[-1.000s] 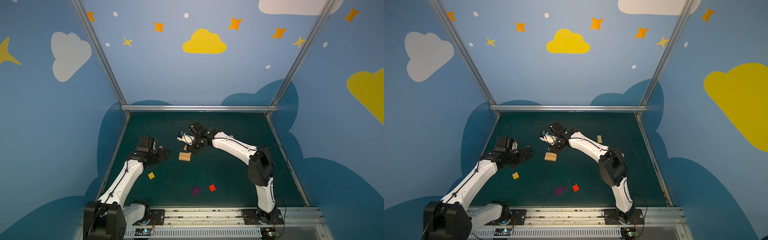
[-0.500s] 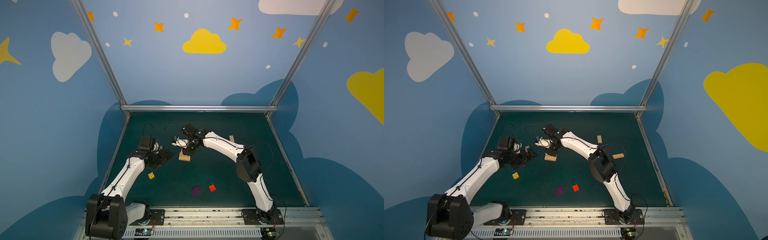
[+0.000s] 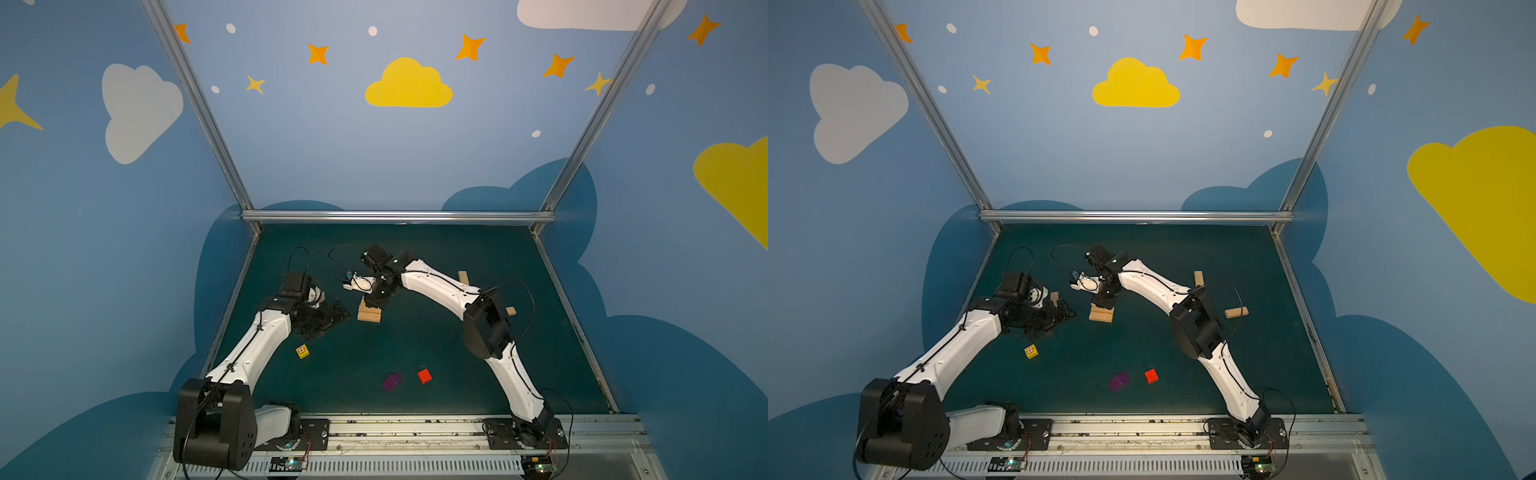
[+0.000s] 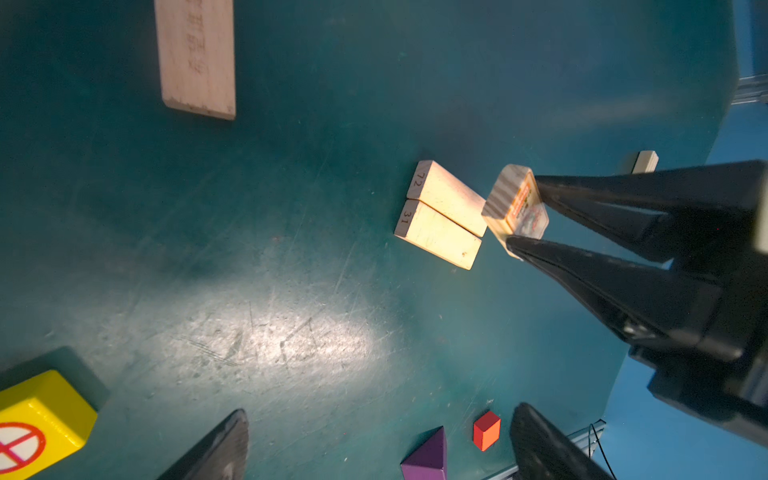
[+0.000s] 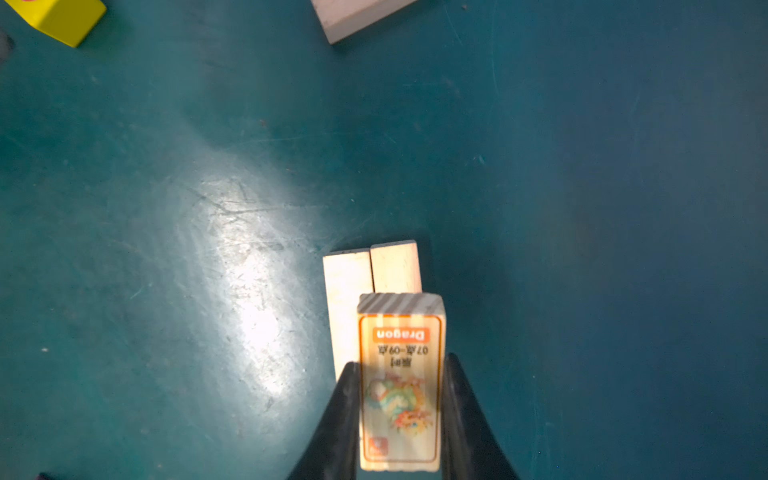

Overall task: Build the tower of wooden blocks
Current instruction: 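Lower the held Dragon block onto blocks 72 and 31 with the right gripper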

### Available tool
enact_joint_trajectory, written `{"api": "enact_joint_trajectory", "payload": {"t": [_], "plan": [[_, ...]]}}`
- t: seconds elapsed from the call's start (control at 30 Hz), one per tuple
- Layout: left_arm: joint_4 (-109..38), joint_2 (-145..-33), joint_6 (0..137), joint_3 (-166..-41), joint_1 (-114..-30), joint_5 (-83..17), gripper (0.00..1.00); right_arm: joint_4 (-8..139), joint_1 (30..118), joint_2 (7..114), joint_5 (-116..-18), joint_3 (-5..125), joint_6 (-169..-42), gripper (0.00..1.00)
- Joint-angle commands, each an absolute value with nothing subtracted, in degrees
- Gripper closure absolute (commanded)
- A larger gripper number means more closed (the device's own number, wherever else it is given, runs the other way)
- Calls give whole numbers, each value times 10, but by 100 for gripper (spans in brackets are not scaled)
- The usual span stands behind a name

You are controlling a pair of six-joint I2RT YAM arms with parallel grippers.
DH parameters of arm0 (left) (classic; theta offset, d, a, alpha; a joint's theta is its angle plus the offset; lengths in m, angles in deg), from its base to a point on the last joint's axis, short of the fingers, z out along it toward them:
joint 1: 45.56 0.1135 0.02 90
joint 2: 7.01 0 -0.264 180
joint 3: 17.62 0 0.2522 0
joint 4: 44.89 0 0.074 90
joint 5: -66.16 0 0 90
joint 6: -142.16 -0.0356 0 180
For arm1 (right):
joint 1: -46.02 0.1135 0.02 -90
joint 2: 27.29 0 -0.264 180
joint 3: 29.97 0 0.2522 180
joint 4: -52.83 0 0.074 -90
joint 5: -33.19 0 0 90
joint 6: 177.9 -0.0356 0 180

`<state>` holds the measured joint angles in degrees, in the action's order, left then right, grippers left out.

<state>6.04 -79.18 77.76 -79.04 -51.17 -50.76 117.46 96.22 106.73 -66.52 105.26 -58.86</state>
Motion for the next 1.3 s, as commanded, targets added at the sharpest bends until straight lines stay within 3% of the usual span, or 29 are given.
{"api": "enact_joint_trajectory", "payload": {"t": [0.0, 1.27], "plan": [[72, -791, 769, -804, -509, -505, 2, 1210, 959, 1088, -676, 1081, -571, 84], [70, -793, 771, -804, -509, -505, 2, 1271, 974, 1169, -624, 1183, -533, 82]]}}
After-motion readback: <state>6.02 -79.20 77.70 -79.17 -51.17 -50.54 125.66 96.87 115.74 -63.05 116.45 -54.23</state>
